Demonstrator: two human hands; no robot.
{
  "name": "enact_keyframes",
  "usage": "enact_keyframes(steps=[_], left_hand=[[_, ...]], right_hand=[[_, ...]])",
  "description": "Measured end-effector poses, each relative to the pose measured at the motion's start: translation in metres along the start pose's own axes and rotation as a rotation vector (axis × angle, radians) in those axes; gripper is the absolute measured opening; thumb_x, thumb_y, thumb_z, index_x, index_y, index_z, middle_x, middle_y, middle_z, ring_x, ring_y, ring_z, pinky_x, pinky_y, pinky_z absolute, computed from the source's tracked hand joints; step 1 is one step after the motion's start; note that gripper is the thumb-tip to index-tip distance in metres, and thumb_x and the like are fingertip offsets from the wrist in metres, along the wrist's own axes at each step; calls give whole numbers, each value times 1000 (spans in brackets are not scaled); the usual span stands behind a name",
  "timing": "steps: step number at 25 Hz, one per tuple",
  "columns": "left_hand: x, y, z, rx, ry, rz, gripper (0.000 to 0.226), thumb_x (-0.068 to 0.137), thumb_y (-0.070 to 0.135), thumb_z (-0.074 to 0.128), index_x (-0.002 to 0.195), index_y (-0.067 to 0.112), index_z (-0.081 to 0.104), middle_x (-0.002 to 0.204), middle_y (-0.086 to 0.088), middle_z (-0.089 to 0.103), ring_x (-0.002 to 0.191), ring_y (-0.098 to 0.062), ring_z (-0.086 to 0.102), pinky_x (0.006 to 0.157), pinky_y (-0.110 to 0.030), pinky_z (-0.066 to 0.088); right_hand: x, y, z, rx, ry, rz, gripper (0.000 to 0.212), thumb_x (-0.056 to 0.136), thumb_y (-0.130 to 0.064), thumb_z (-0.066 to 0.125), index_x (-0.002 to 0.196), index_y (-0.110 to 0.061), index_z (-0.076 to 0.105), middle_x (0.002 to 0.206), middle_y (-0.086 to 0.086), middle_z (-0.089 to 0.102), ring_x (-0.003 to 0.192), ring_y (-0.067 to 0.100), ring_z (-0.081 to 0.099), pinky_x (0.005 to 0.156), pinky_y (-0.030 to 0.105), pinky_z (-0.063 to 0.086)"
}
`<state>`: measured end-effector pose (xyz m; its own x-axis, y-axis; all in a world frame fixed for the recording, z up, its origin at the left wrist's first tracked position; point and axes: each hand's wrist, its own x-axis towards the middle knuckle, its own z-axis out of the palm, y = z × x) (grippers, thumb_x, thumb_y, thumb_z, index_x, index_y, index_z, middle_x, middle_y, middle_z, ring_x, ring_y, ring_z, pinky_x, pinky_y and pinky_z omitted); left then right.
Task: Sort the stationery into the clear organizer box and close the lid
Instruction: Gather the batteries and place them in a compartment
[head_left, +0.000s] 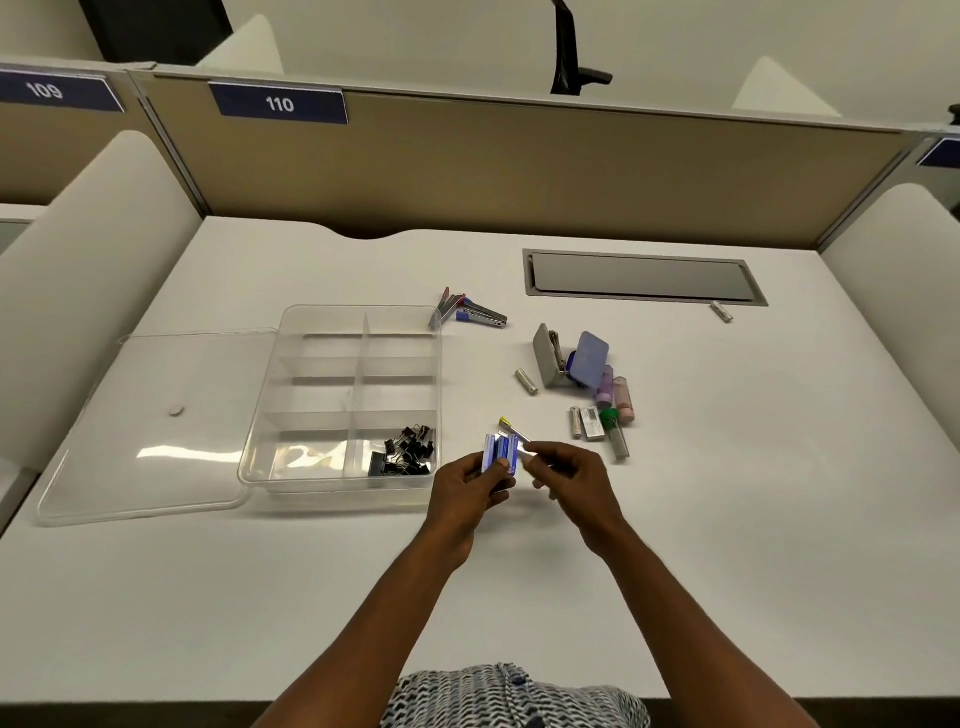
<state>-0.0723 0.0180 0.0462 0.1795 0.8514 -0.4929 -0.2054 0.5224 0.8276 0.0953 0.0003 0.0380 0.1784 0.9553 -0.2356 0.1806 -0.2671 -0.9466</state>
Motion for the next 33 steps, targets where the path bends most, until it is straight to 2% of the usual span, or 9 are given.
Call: enact_keyframes(steps=[2, 5, 11, 15, 19, 23, 25, 27, 33], left_hand=[[0, 1, 0, -33, -11, -21, 14, 91, 17, 68, 105, 19, 72, 99, -16, 75, 95, -27, 72, 83, -33, 59], [-2, 2, 0, -56, -32, -32, 17, 93, 16, 66, 109, 13, 71, 104, -20, 73, 95, -28, 71, 82, -32, 59], [-5, 5, 1, -49, -63, -27, 10, 95, 16, 63, 101, 18, 71, 106, -21, 72, 96, -27, 70, 83, -32, 59], [-6, 7, 1, -51, -79, -23, 19, 95, 17, 63, 112, 13, 69, 107, -18, 72, 95, -25, 71, 82, -32, 59], [-7, 7, -2, -54, -104, -19, 22, 95, 20, 63, 115, 15, 69, 106, -13, 74, 98, -24, 72, 82, -33, 59], [-5, 7, -3, -67, -103, -26, 21, 96, 20, 61, 115, 15, 69, 105, -11, 74, 99, -22, 72, 87, -37, 56], [-5, 8, -3, -85, -101, -40, 18, 96, 20, 61, 112, 18, 70, 107, -11, 74, 100, -23, 72, 89, -37, 56], [-3, 8, -2, -103, -104, -57, 17, 97, 21, 59, 111, 20, 69, 108, -11, 74, 101, -23, 72, 89, -37, 55], [-5, 7, 0, -47, -146, -52, 24, 99, 22, 55, 122, 20, 64, 108, -4, 76, 102, -20, 72, 89, -33, 54]], right_hand=[[12, 2, -9, -73, 176, 20, 22, 83, -32, 77, 104, -33, 75, 86, -6, 75, 71, 7, 68, 68, 26, 52], [34, 8, -30, -616, 373, -58, 38, 83, -21, 74, 120, -24, 68, 103, 0, 72, 89, 19, 67, 82, 34, 53], [76, 1, -64, -1162, 35, -80, 68, 80, -13, 69, 144, -20, 48, 149, 8, 44, 129, 35, 45, 99, 42, 47], [87, 1, -65, -1344, -44, -130, 65, 81, -18, 67, 143, -24, 47, 138, 4, 57, 122, 34, 48, 96, 39, 47], [86, 0, -64, -1251, 65, -162, 58, 78, -17, 72, 134, -19, 57, 131, 9, 62, 118, 38, 50, 92, 39, 49], [66, -3, -56, -644, 290, -163, 48, 76, -15, 82, 121, -19, 67, 112, 6, 68, 93, 25, 63, 77, 33, 53], [46, -7, -46, -264, 226, -69, 54, 75, -12, 84, 122, -31, 67, 110, -8, 71, 92, 10, 69, 74, 22, 54], [27, -11, -34, 53, 49, -26, 56, 77, -5, 82, 122, -34, 67, 118, -9, 72, 98, 12, 72, 75, 23, 58], [-1, -22, -6, 35, -155, -157, 57, 81, -6, 78, 131, -26, 61, 127, -11, 68, 117, 12, 66, 88, 31, 59]])
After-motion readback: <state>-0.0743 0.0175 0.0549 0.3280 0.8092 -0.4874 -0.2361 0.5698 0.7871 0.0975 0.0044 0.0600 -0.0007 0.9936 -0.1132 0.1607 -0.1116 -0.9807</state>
